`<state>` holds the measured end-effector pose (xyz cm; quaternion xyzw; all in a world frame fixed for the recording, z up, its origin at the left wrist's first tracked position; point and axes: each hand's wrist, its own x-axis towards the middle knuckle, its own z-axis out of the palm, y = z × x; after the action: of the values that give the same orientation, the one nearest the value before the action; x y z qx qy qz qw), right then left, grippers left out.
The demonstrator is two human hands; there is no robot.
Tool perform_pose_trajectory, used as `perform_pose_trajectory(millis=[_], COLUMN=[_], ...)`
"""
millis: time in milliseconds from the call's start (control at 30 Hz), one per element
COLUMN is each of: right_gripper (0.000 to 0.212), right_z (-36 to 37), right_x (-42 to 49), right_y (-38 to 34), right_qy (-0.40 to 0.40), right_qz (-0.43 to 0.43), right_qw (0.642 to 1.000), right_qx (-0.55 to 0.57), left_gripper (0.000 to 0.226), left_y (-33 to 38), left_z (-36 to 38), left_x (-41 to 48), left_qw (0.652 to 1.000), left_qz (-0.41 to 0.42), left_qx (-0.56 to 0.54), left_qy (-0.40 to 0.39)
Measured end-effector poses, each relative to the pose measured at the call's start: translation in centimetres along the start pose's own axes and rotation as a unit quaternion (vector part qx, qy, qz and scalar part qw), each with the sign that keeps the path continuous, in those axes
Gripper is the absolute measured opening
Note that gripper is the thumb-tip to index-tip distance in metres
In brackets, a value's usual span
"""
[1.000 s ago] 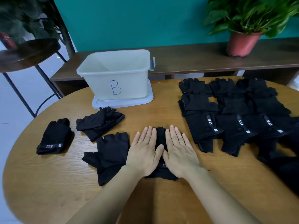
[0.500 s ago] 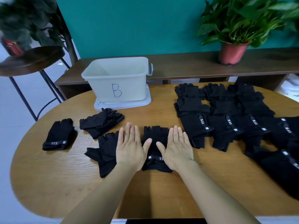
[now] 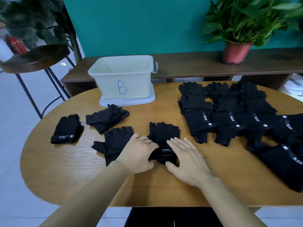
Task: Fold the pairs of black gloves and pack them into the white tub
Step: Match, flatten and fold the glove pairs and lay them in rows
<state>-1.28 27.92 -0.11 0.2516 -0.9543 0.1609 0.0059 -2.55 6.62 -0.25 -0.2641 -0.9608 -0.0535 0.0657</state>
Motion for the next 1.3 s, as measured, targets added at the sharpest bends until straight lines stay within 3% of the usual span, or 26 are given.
perform_pose_trajectory(millis=[133,267,367,433,500,600,667,767,867,1033,1200,1300], right_gripper=[0.079,0.065,0.032,0.024,0.016,0.010,0.026,0.031,0.031,0.028,0.029,0.030], right_z=[-0.1,0.6,1.4,1.1,0.7,-0.1,-0.4,-0.7,-0.5,-0.3,-0.1,-0.2], right_x=[-1.2,-2.5,-3.0,-3.0,-2.7,-1.2,0.0,1.9,3.3,3.9,3.5,3.1], right_y=[0.1,0.6,1.2,1.1,0.9,0.4,0.2,-0.2,-0.4,-0.8,-1.1,-0.8], right_qy=[-0.006,0.018,0.070,0.075,0.078,0.088,0.101,0.093,0.089,0.076,0.089,0.136], right_qz=[-0.001,0.032,0.047,0.100,0.135,0.199,0.242,0.278,0.309,0.342,0.328,0.300], right_qw=[1.000,0.996,0.985,0.974,0.963,0.943,0.934,0.938,0.935,0.929,0.935,0.938], right_qx=[0.000,0.080,0.153,0.190,0.218,0.251,0.243,0.187,0.152,0.121,0.096,0.104], left_gripper=[0.042,0.034,0.053,0.068,0.051,0.021,0.025,0.047,0.031,0.032,0.031,0.034], left_y=[1.2,2.7,2.8,2.4,2.3,2.4,2.6,2.8,3.1,3.3,3.5,3.5], left_z=[0.2,0.4,0.3,0.4,0.7,1.0,0.9,0.7,0.4,0.3,0.4,0.4], left_x=[-0.6,-2.2,-3.9,-4.5,-4.4,-3.2,-2.0,-0.5,0.9,1.8,1.3,1.1], left_qw=[0.996,0.981,0.982,0.984,0.980,0.942,0.899,0.890,0.896,0.897,0.907,0.926], left_qz=[-0.009,-0.032,-0.031,-0.042,-0.060,-0.160,-0.248,-0.312,-0.345,-0.376,-0.363,-0.296], left_qx=[-0.039,-0.114,-0.166,-0.174,-0.180,-0.279,-0.345,-0.314,-0.256,-0.211,-0.164,-0.119], left_qy=[0.083,0.152,0.084,0.021,0.054,0.093,0.105,0.109,0.110,0.099,0.139,0.202])
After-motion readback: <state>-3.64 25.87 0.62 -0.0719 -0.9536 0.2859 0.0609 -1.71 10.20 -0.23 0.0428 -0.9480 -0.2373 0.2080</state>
